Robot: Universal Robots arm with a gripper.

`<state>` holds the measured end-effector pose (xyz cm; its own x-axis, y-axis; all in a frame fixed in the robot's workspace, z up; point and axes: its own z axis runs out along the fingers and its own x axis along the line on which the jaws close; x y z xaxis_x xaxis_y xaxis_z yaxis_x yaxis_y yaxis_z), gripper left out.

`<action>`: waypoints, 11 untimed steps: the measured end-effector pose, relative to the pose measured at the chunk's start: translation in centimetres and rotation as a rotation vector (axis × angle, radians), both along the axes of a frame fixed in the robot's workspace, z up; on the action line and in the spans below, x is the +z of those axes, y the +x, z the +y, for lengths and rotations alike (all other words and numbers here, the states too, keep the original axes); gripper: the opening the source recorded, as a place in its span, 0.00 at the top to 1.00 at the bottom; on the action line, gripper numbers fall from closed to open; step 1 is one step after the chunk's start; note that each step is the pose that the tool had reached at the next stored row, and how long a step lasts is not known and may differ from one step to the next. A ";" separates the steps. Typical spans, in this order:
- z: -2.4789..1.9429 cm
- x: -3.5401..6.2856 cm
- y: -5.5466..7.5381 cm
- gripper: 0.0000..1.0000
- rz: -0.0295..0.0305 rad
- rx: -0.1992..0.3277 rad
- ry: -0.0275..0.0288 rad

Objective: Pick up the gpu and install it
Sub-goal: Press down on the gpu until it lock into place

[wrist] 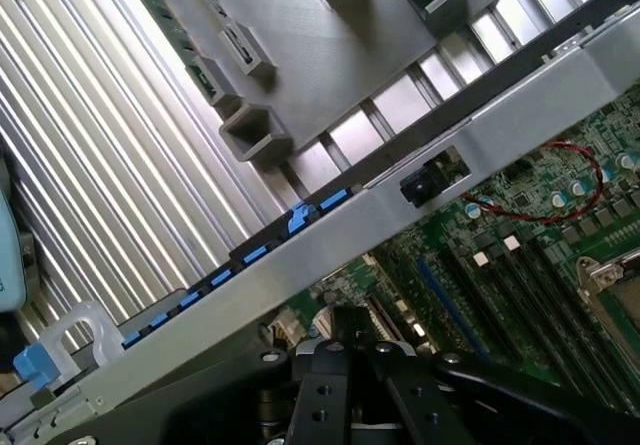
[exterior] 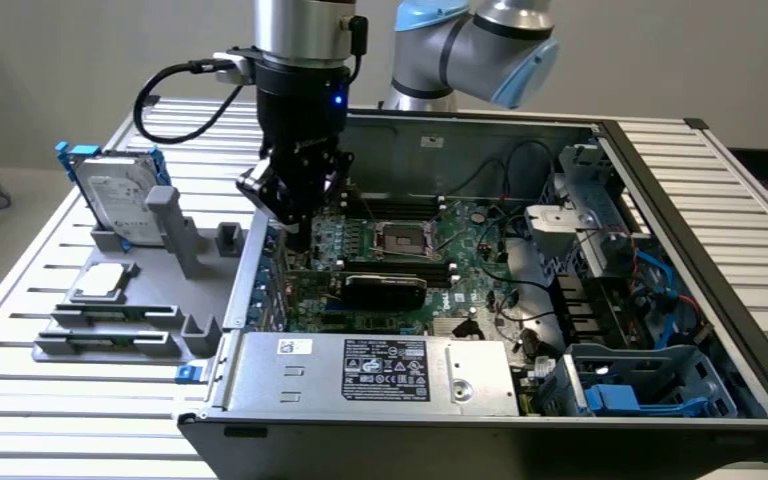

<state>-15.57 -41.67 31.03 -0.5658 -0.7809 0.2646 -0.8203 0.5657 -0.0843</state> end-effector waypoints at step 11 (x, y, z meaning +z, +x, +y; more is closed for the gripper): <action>-0.01 -0.71 0.0 0.89 0.0304 0.007 0.0040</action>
<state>-15.59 -41.68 30.32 -0.5522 -0.7859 0.2784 -0.8263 0.5604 -0.0570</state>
